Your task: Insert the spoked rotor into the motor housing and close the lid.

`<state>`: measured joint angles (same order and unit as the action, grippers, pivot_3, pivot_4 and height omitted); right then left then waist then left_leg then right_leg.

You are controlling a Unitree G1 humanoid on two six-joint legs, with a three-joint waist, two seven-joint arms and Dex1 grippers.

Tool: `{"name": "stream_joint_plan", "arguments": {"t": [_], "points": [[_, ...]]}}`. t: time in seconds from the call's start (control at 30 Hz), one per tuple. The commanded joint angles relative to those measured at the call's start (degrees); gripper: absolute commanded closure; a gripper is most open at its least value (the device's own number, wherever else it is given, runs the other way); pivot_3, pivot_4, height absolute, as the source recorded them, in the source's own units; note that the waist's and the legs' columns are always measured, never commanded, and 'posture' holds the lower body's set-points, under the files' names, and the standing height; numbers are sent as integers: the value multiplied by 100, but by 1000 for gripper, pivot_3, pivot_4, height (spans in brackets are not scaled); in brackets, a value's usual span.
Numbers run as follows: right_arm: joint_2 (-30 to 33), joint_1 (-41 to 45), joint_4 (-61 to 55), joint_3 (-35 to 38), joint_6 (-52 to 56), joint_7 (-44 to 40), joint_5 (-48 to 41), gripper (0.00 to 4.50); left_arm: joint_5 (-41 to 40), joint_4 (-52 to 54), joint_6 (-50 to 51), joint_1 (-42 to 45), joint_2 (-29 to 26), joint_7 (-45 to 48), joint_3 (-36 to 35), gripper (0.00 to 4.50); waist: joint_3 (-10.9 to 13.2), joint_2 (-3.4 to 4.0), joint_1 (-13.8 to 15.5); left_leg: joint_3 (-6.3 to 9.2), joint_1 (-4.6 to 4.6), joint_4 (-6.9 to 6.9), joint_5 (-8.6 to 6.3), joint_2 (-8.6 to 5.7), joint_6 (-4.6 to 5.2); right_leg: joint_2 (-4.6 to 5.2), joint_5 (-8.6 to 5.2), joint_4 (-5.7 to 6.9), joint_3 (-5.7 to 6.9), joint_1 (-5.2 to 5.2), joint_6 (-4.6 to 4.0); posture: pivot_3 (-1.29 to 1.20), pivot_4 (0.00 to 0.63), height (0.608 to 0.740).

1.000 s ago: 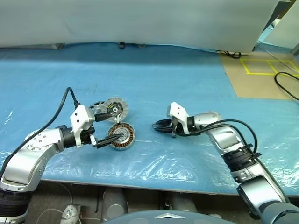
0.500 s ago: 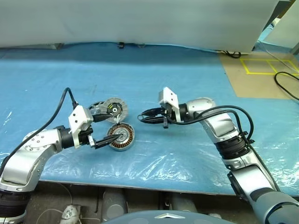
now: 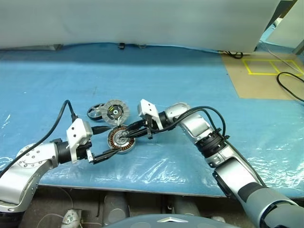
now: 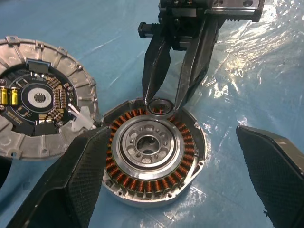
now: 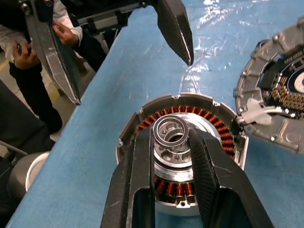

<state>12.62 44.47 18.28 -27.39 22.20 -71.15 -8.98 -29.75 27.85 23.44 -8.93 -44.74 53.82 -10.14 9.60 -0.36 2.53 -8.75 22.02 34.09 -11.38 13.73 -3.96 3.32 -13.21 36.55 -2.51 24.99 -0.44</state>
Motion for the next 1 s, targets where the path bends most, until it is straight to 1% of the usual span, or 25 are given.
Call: {"name": "stream_joint_plan", "arguments": {"t": [0.03, 0.4, 0.63, 0.83, 1.0], "points": [[-95, 229, 204, 21, -394, -69, 107, 3833, 75, 221, -178, -122, -27, -36, -172, 35, 0, 0, -5, 0, 1, 0, 0, 0, 0, 0, 0, 0, 0, 1, 0, 0, 150, 740], [-390, 179, 234, -108, -417, -128, 181, 3833, 148, 144, -273, -119, 32, -119, -42, 35, 0, 0, -8, 0, -2, 1, 0, 1, 0, 0, 0, 2, 0, 0, 0, 0, 150, 740], [-644, 156, 1010, -165, -781, 68, 484, 3833, 186, 71, -282, 77, 49, -108, 84, 35, 0, 0, -10, 0, -2, 2, 0, 1, 0, 1, 0, 3, 0, 0, -1, 0, 150, 740], [-570, 167, 1280, -88, -1016, 98, 584, 3833, 187, 91, -283, 46, 58, -129, 69, 35, -1, -1, -7, 0, -5, 3, 0, 0, 0, 1, 0, 4, 0, -4, -1, 0, 150, 740], [-427, 189, 990, -27, -907, -107, 523, 3833, 185, 90, -288, 28, 70, -143, 78, 35, -1, -1, -1, 0, -8, 5, 0, 0, 1, 2, 0, 7, 0, -8, -1, 0, 150, 740]]}}
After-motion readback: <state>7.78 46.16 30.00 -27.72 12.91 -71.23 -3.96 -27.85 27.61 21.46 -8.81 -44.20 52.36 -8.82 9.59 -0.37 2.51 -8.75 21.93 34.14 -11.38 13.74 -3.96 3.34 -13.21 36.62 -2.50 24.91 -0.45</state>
